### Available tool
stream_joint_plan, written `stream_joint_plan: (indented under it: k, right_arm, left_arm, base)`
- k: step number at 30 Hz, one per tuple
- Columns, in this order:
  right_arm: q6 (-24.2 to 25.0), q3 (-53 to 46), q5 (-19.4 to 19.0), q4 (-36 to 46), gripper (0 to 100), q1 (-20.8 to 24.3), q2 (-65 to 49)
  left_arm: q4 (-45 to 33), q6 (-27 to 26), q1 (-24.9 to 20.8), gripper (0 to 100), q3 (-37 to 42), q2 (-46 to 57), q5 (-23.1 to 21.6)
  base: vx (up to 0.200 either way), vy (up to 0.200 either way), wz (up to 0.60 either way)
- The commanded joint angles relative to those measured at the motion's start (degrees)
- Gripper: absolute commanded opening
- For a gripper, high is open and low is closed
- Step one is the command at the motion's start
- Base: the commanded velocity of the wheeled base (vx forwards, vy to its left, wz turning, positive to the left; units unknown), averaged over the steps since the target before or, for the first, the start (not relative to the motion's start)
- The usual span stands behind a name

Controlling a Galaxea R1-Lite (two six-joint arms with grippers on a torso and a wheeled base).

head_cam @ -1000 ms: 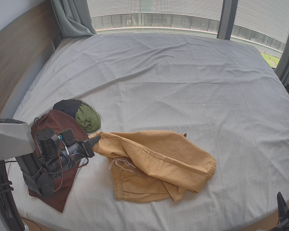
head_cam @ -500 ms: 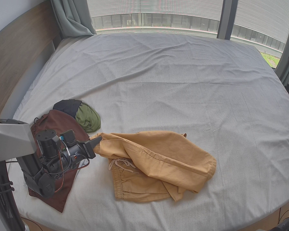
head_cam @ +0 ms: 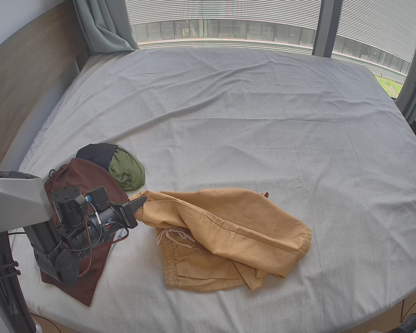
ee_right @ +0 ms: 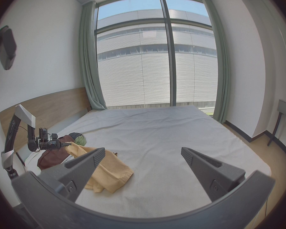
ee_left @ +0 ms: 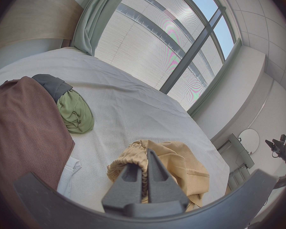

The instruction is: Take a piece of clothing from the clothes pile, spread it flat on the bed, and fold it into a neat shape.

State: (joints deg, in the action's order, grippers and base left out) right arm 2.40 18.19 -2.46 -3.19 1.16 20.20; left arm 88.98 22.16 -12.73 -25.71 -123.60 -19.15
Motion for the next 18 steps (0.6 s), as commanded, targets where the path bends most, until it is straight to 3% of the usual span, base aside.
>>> stream_joint_plan:
  k: [1,18]
  right_arm:
    - [1.20,1.50,-1.14,-0.15,100,0.51,10.21]
    - [1.11,3.78,-7.47,-0.50,100,0.42,26.21]
  left_arm:
    - [0.23,-0.54,-0.02,0,-0.04,0.03,-0.01]
    - [0.23,-0.72,-0.02,0,-0.04,0.29,0.08]
  base:
    - [0.000,0.000,0.00]
    - [0.000,0.000,0.00]
